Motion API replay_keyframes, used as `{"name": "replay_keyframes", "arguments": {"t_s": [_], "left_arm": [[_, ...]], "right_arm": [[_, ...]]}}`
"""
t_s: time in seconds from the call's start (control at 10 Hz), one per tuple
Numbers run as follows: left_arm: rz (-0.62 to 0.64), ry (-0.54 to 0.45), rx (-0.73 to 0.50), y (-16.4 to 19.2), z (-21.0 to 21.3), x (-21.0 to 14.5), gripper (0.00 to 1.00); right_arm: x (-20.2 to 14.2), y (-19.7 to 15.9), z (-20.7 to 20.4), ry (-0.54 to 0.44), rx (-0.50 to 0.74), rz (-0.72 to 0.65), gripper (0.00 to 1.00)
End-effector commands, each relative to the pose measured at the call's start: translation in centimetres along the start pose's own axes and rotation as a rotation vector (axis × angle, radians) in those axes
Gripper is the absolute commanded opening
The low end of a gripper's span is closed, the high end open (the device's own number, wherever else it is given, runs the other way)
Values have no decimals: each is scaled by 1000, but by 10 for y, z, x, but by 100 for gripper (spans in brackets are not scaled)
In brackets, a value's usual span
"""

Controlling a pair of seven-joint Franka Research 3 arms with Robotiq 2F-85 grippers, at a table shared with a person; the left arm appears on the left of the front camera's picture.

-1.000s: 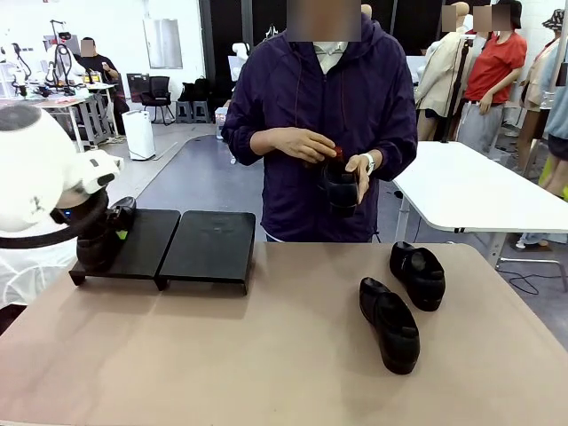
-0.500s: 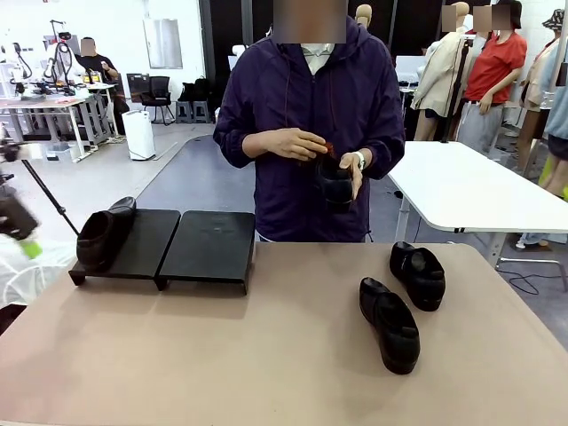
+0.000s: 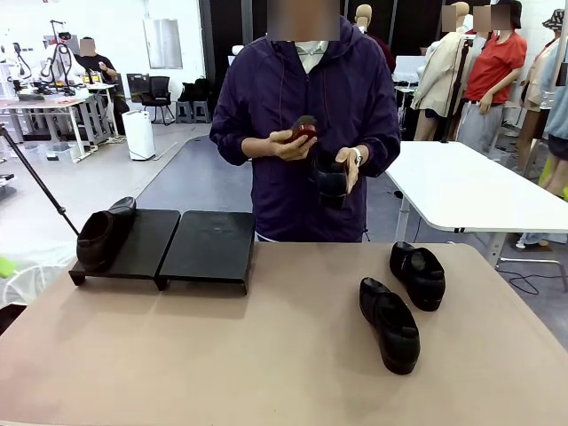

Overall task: Organize the shoes by placing them on the stand.
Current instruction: Place the Shoe from the middle of the table onto the Shoes Stand, then pick up one Shoe and place it in the middle of the table.

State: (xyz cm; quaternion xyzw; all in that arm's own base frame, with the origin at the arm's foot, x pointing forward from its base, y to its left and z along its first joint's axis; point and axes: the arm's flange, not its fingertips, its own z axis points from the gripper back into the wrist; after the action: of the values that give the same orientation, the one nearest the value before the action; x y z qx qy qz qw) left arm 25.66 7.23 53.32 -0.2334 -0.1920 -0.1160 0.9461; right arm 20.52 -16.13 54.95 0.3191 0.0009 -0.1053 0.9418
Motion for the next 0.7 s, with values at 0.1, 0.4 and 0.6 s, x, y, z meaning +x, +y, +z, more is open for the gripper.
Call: {"name": "replay_keyframes", "arguments": {"t_s": [0.1,0.4,0.6], "left_arm": [[-54,117,66,-15,-2,21,100],[-54,117,66,-15,-2,21,100],[-54,117,66,-15,-2,21,100]], "right_arm": [[0,-2,5,5,-9,24,100],[0,-2,5,5,-9,24,100],[0,-2,5,5,-9,24,100]]}}
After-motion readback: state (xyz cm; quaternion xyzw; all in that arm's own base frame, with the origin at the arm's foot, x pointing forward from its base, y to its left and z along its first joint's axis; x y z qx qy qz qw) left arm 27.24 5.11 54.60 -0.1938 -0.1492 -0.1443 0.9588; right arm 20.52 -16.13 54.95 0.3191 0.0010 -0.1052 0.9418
